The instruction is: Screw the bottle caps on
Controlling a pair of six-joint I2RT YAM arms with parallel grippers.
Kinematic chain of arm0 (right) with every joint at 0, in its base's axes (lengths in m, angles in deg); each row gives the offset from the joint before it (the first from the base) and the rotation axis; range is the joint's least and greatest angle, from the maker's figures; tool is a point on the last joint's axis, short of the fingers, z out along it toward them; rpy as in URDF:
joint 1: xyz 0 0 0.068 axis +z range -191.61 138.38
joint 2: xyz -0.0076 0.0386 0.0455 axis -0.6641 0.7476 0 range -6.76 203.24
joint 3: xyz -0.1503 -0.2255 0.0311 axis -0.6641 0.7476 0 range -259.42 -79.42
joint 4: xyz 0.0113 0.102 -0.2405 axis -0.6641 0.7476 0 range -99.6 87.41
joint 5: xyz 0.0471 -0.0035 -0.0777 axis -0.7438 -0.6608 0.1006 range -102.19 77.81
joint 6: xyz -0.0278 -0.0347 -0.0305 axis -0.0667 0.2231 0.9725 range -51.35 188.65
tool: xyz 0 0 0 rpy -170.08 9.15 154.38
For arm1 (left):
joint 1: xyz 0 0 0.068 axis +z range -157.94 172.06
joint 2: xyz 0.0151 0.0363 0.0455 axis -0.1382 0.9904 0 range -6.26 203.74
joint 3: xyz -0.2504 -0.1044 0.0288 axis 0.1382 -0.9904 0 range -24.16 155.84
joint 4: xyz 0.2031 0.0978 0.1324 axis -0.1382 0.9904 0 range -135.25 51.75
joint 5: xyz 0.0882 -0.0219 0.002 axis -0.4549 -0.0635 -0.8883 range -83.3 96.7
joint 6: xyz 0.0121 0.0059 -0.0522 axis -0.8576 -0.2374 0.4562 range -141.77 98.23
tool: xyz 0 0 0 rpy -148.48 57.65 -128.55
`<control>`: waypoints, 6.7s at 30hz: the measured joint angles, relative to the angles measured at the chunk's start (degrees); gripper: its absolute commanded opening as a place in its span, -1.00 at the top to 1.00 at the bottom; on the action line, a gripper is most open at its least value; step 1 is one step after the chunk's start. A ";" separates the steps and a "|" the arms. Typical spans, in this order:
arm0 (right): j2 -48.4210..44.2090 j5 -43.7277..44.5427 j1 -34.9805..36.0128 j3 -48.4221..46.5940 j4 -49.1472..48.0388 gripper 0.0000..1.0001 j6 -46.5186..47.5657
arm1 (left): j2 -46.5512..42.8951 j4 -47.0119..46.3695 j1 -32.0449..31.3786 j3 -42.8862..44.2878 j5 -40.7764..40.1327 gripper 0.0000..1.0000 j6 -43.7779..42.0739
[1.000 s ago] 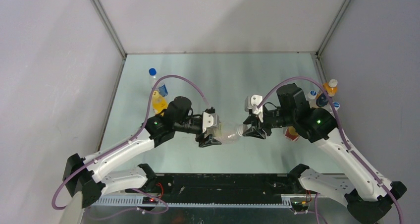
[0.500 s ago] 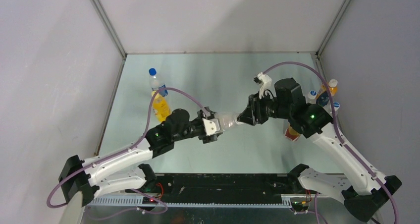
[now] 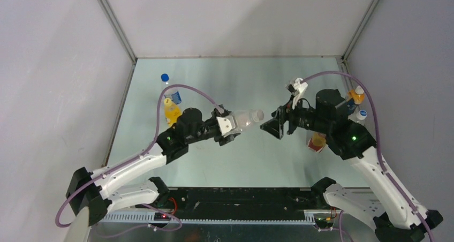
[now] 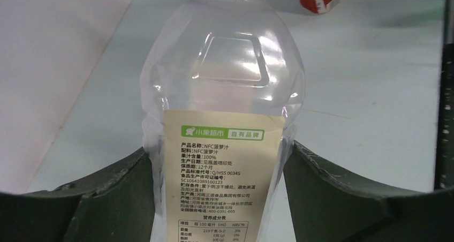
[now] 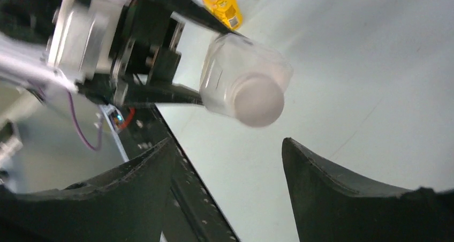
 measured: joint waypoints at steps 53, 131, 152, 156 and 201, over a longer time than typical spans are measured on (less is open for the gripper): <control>-0.55 0.37 -0.09 6.51 -0.09 0.12 -4.98 | 1.46 6.29 -9.70 3.21 -11.80 1.00 -4.52; -4.57 -2.29 -2.03 7.04 -5.09 0.06 -2.14 | -1.36 5.31 -14.12 2.91 -17.20 1.00 -3.67; -12.50 -17.22 -4.00 7.15 1.42 -0.40 36.52 | 1.64 25.75 -3.82 12.11 9.57 1.00 -2.12; -11.39 -20.46 -3.98 7.15 2.62 -0.34 39.23 | 1.95 26.10 -3.80 13.16 11.61 1.00 -1.79; -11.63 11.65 4.07 8.61 -7.52 -0.43 -3.41 | -1.11 -6.69 -16.46 -0.55 -23.52 1.00 5.55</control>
